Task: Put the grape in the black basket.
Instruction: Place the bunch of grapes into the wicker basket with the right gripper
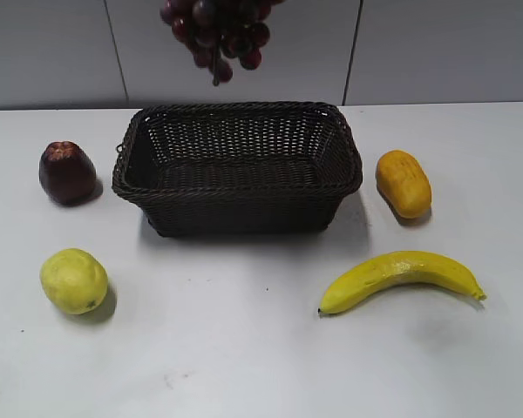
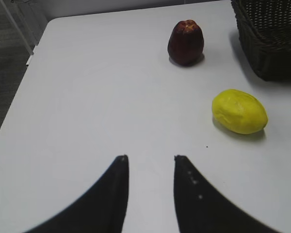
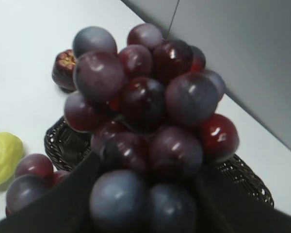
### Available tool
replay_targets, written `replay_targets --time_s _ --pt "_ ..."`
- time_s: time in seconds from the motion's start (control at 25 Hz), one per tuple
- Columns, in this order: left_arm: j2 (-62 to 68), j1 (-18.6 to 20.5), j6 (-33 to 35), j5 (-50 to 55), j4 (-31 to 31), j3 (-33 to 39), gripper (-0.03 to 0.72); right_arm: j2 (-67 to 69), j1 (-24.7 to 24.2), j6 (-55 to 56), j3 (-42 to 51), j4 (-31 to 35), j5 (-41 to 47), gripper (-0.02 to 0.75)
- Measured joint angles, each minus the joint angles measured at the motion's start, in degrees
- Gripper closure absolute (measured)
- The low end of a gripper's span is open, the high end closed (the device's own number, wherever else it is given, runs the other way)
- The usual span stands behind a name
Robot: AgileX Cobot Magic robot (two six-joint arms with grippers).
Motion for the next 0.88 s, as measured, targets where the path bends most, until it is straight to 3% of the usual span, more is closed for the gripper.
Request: replay_targets --time_s 0.28,0.72,0.8,0.88 --pt "0.0 0.0 0.0 0.0 0.0 0.0 0.452 11.5 -4.3 0.6 0.0 1.3 -0.6 0.442" --pt "0.0 0.0 0.0 0.0 0.0 0.0 0.452 23.0 -4.5 4.8 0.0 1.9 -6.3 0.433" --pt "0.0 0.0 0.0 0.0 0.0 0.0 0.452 23.2 -4.5 5.3 0.0 1.9 -6.6 0.328" --pt "0.0 0.0 0.0 0.0 0.0 0.0 0.452 23.1 -4.5 5.5 -0.1 1.9 -6.2 0.169"
